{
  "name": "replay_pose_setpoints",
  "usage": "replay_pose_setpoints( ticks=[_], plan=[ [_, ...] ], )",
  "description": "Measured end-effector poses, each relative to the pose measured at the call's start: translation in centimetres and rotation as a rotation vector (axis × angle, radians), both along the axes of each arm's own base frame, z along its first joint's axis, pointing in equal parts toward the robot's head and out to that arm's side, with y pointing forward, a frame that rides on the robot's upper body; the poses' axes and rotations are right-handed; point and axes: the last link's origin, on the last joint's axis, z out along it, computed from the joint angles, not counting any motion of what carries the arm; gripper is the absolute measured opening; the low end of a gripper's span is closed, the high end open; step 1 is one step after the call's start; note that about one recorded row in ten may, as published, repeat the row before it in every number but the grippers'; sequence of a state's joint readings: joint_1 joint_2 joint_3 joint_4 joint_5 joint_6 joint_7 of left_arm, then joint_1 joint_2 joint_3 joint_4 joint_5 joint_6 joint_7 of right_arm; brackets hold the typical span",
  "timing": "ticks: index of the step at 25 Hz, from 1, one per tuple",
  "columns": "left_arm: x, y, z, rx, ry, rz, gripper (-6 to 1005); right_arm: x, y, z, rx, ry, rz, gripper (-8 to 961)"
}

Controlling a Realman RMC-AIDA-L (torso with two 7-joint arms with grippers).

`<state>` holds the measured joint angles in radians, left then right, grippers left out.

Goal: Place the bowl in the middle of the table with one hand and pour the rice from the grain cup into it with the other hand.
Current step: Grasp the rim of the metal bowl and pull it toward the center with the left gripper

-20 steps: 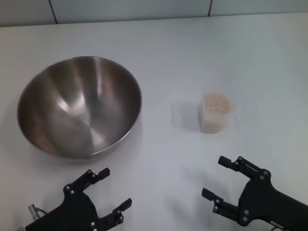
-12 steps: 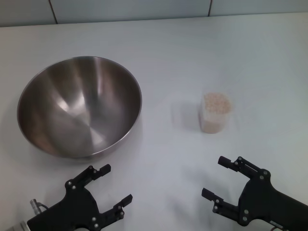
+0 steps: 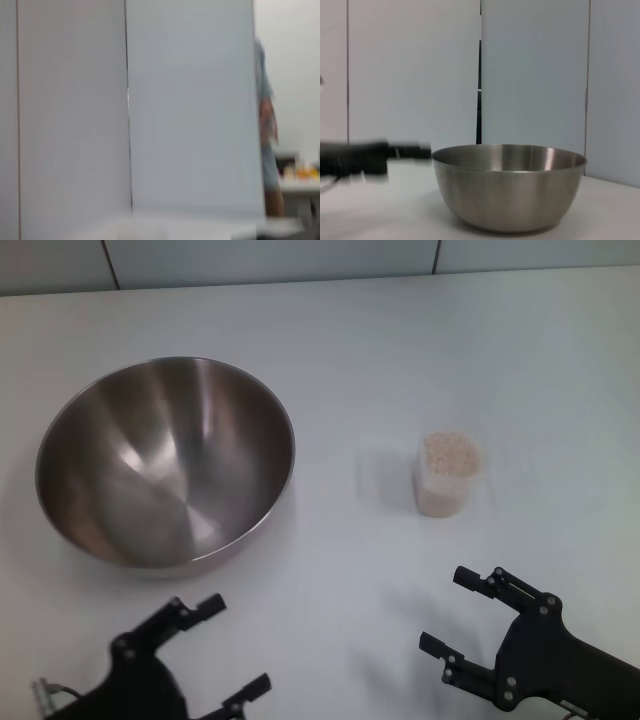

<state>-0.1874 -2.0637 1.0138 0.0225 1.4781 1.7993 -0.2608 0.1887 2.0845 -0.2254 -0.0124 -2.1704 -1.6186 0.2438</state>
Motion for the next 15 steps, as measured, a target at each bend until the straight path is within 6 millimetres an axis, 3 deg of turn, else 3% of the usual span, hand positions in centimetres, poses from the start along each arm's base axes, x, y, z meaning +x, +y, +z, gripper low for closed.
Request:
replay_pose_setpoints(
  ticks=[2,5,10,12,13,15],
  plan=[
    [0.3,-0.1,0.7,0.024,-0.036,-0.024,806,0.1,0.0,0.0,-0.001,-0.005,-0.003,761],
    [0.6,1.6,3.1,0.114,-0.172,0.061,806,0.2,0.0,-0.1,-0.002,-0.010,-0.007,761],
    [-0.6,6.4,5.7,0.181,-0.276,0.262,803,0.2,0.0,-0.1,-0.003,-0.013,-0.011,761],
    [-0.8,9.6,7.4,0.109,-0.279,0.320,802,0.2,0.0,-0.1,-0.003,-0.009,-0.009,761],
    [-0.8,9.6,7.4,0.109,-0.279,0.320,801,0.2,0.0,-0.1,-0.003,-0.009,-0.009,761],
    [-0.6,11.8,8.6,0.055,-0.232,0.344,800,0.1,0.0,-0.1,-0.003,-0.006,-0.006,761]
  ],
)
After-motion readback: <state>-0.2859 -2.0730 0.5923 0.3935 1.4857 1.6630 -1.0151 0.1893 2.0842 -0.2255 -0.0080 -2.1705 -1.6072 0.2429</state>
